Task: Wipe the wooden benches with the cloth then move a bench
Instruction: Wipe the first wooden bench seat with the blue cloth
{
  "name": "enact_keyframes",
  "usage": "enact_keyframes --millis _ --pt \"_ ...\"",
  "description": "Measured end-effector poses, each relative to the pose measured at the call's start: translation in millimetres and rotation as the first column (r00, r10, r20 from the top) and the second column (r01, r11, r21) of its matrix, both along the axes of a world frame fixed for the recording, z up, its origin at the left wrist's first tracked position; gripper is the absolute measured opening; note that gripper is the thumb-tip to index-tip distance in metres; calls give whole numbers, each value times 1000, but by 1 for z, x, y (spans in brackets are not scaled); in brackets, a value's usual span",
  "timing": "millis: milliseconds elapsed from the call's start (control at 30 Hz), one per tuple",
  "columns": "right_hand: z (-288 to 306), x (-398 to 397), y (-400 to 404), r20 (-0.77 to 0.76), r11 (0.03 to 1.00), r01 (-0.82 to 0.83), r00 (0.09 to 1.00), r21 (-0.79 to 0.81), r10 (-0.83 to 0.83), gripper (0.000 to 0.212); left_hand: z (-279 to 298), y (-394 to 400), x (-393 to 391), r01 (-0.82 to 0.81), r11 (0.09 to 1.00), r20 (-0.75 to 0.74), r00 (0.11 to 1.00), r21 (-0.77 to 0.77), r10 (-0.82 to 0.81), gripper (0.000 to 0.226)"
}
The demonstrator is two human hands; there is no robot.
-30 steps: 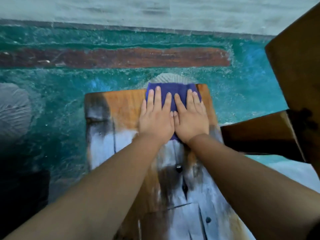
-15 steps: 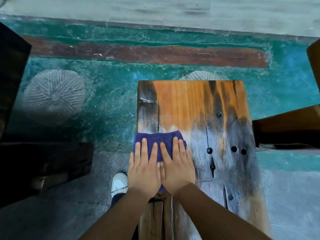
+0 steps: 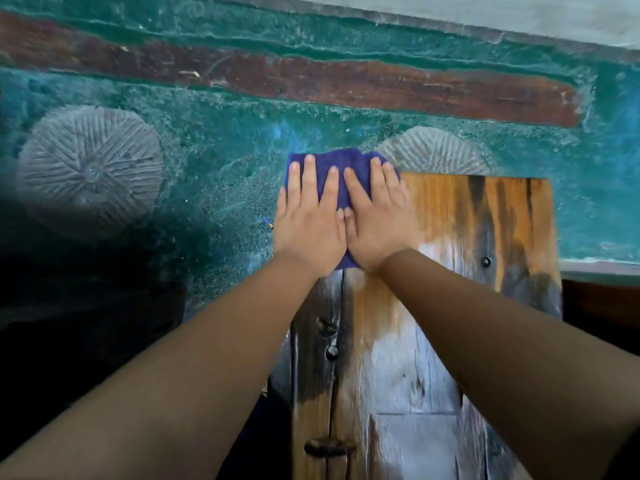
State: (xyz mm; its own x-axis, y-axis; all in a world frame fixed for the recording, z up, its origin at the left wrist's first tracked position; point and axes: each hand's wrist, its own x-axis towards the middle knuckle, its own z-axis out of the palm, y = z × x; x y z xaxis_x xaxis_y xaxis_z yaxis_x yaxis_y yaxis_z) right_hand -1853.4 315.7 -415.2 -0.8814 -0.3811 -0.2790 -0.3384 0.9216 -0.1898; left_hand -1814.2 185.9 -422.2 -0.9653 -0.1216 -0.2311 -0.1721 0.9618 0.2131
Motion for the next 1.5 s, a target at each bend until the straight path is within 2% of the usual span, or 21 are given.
enact_keyframes --millis 133,300,733,1033,1200,1300,1400,1500 --pt "2 -25 -9 -10 995 97 995 -1 -97 57 -2 -12 -40 76 997 27 997 33 -77 65" --pt "8 -27 -11 -57 991 106 992 -84 -111 54 5 -13 -42 83 995 68 994 58 -87 63" --pt "1 -29 -8 -98 991 80 991 -110 -91 54 15 -14 -48 119 988 148 980 96 -132 60" --pt "0 -27 -5 -83 984 76 992 -163 -91 54 20 -12 -46 86 989 85 992 119 -96 55" --pt "8 -27 -5 4 988 84 996 -132 -84 56 21 -17 -48 204 978 183 961 49 -209 61" --pt "12 -34 1 75 988 18 997 -151 -6 62 28 -27 -47 262 959 110 956 109 -273 64" --pt "19 -46 24 152 981 -25 987 -190 54 79 35 -45 -35 249 946 184 940 206 -287 87" --pt "28 -63 32 225 981 -128 961 -146 159 87 45 -47 -36 215 966 229 942 143 -244 97"
